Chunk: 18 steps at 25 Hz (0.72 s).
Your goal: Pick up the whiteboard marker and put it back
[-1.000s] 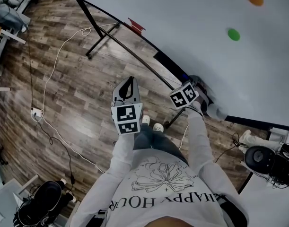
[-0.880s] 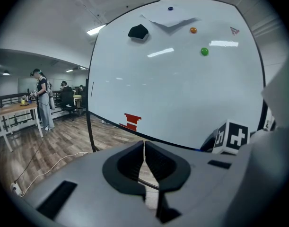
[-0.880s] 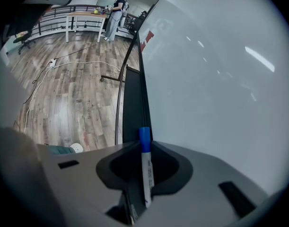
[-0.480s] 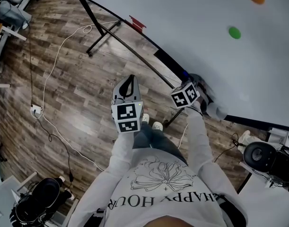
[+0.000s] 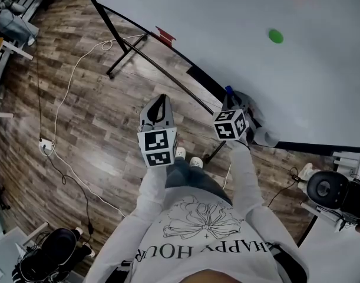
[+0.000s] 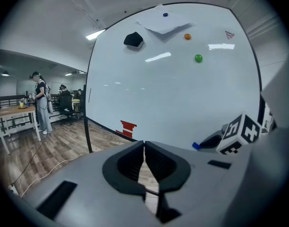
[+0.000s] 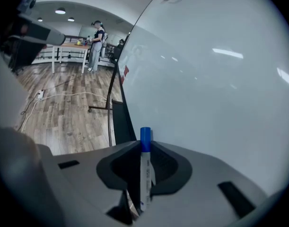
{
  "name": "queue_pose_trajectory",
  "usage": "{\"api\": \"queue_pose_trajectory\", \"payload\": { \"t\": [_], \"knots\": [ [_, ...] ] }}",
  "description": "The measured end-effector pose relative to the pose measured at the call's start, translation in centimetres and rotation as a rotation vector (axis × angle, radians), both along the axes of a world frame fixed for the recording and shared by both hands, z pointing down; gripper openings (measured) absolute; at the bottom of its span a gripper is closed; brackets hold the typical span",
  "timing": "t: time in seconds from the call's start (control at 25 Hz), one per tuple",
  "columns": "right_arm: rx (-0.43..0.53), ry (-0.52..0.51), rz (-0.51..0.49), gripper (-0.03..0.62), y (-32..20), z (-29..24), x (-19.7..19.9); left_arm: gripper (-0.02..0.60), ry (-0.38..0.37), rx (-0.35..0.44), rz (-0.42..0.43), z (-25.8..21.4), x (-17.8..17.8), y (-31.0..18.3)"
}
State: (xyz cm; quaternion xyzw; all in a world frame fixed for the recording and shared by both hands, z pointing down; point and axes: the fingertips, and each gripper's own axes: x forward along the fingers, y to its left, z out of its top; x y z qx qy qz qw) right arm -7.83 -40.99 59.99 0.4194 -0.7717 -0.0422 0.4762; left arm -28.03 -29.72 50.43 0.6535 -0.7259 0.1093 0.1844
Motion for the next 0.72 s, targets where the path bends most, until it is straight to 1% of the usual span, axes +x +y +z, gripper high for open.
{"api": "queue_pose_trajectory", "payload": {
  "t": [0.16, 0.36, 0.52, 0.72],
  "knots": [
    [0.028, -0.177, 0.068, 0.063, 0.5, -2.8, 0.2, 0.012, -0.006, 0.032, 0.009, -1.4, 0.6, -0.2],
    [0.097, -0.391, 0.145, 0.063, 1.4, -6.8, 1.2, 0.011, -0.019, 0.075, 0.024, -3.5, 1.6, -0.3],
    [0.179, -0.542, 0.173, 0.063, 2.3, -10.7, 2.6, 0.012, -0.036, 0.11, 0.045, -5.1, 3.0, -0.2],
    [0.269, -0.707, 0.177, 0.063, 3.9, -14.8, 4.1, 0.012, -0.039, 0.158, 0.067, -7.1, 5.0, 0.1]
  ]
}}
